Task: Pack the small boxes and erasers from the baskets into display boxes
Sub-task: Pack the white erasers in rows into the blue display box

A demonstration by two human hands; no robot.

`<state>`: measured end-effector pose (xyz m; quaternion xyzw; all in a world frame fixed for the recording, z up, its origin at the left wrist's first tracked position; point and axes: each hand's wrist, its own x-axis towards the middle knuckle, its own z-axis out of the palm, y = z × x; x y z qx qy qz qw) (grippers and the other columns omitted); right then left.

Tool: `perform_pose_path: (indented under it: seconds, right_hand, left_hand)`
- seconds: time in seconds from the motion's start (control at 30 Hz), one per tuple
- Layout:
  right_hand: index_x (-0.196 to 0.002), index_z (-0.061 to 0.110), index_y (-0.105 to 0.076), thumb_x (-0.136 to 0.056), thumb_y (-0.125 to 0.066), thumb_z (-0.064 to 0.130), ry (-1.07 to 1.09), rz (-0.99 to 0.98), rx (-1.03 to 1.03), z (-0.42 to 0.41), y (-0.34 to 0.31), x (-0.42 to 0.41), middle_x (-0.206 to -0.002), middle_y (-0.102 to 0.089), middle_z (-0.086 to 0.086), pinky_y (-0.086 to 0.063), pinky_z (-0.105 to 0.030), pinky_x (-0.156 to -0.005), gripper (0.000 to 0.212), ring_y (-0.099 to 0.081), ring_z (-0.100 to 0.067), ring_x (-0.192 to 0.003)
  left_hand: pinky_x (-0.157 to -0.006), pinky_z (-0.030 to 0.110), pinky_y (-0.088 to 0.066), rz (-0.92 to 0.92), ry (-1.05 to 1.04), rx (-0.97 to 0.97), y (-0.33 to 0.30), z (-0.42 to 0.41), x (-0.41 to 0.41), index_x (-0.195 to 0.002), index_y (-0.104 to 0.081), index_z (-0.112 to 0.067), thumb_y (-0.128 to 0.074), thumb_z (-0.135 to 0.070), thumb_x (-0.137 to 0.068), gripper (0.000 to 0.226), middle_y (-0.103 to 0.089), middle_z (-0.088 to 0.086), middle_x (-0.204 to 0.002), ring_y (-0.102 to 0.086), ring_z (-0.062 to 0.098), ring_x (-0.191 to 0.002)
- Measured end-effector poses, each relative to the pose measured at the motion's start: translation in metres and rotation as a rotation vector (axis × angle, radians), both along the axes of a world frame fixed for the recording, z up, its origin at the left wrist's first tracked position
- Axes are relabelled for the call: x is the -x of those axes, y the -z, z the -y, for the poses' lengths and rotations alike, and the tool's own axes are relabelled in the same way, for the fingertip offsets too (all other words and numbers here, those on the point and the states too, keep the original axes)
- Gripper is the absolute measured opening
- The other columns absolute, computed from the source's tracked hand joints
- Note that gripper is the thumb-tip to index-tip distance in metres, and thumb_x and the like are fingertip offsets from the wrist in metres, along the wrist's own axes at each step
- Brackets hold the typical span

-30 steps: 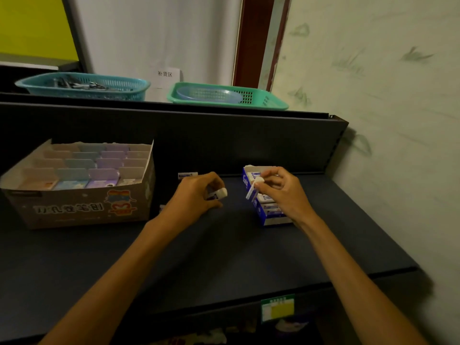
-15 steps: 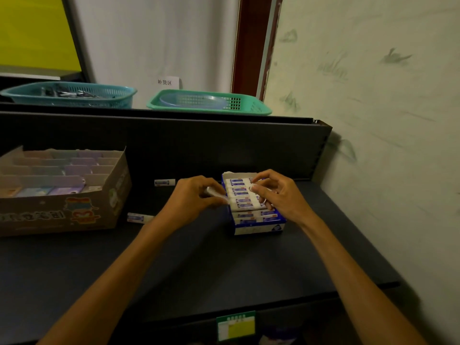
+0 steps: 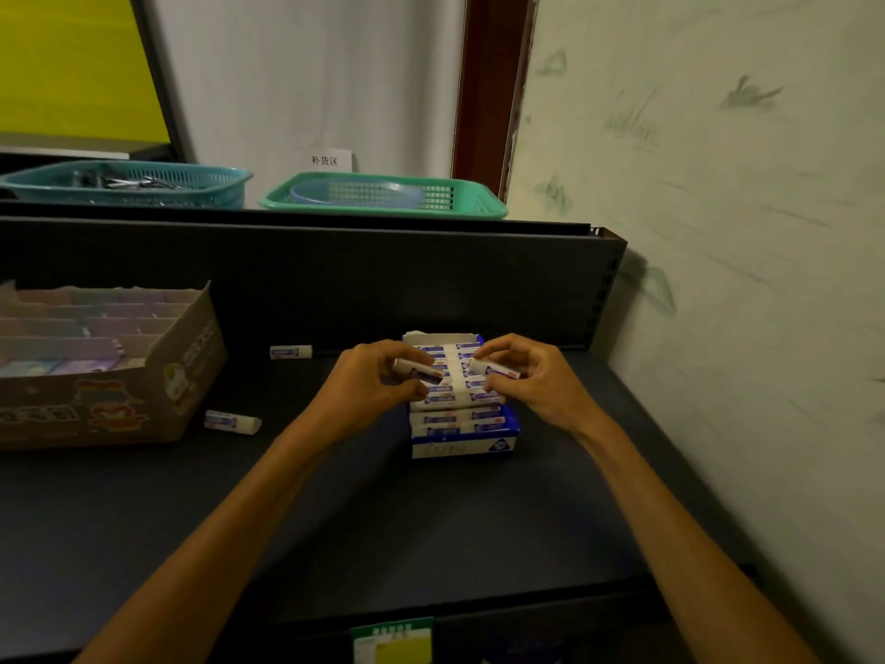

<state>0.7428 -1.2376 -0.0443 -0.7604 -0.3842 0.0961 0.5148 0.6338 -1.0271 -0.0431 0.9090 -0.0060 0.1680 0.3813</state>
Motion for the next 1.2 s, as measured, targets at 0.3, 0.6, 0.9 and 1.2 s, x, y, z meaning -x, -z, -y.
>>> perform_pose_path:
  seconds: [0.3,0.6,0.9,1.2]
  right_hand:
    - [-0.111,0.028,-0.051,-0.078,-0.074,0.015,-0.019,-0.012,0.083,0.006,0.002,-0.01,-0.122,-0.059,0.003,-0.058,-0.029,-0.077,0.042,-0.061,-0.012,-0.109]
    - [-0.116,0.02,-0.051,-0.082,-0.072,0.016,-0.018,0.224,0.195,0.001,0.002,-0.009,-0.126,-0.058,-0.007,-0.056,-0.02,-0.076,0.04,-0.061,-0.013,-0.108]
    - [-0.109,0.013,-0.06,-0.081,-0.072,0.012,-0.038,0.384,0.197,0.003,0.004,-0.008,-0.116,-0.059,-0.004,-0.054,-0.019,-0.078,0.031,-0.061,-0.011,-0.098]
    - [-0.117,0.01,-0.062,-0.086,-0.068,0.02,-0.057,0.488,0.282,0.003,0.005,-0.008,-0.12,-0.062,-0.009,-0.047,-0.011,-0.076,0.034,-0.057,-0.008,-0.103]
  left_hand:
    - [-0.067,0.01,-0.045,0.031,-0.058,-0.181,0.002,0.011,-0.007,-0.11,-0.06,-0.027,-0.066,-0.025,-0.084,0.028,-0.06,-0.01,-0.106,-0.055,-0.004,-0.086]
    - [-0.081,0.013,-0.042,-0.072,-0.04,-0.374,0.007,0.015,-0.01,-0.122,-0.056,-0.025,-0.064,-0.03,-0.085,0.038,-0.058,0.0,-0.125,-0.058,0.01,-0.11]
    - [-0.066,0.005,-0.039,-0.069,-0.032,-0.381,0.009,0.016,-0.005,-0.111,-0.057,-0.023,-0.067,-0.027,-0.083,0.03,-0.064,-0.003,-0.111,-0.053,-0.005,-0.089]
    - [-0.08,0.014,-0.042,-0.107,-0.039,-0.465,0.01,0.018,-0.002,-0.121,-0.057,-0.023,-0.064,-0.03,-0.086,0.037,-0.061,-0.001,-0.12,-0.059,0.008,-0.104]
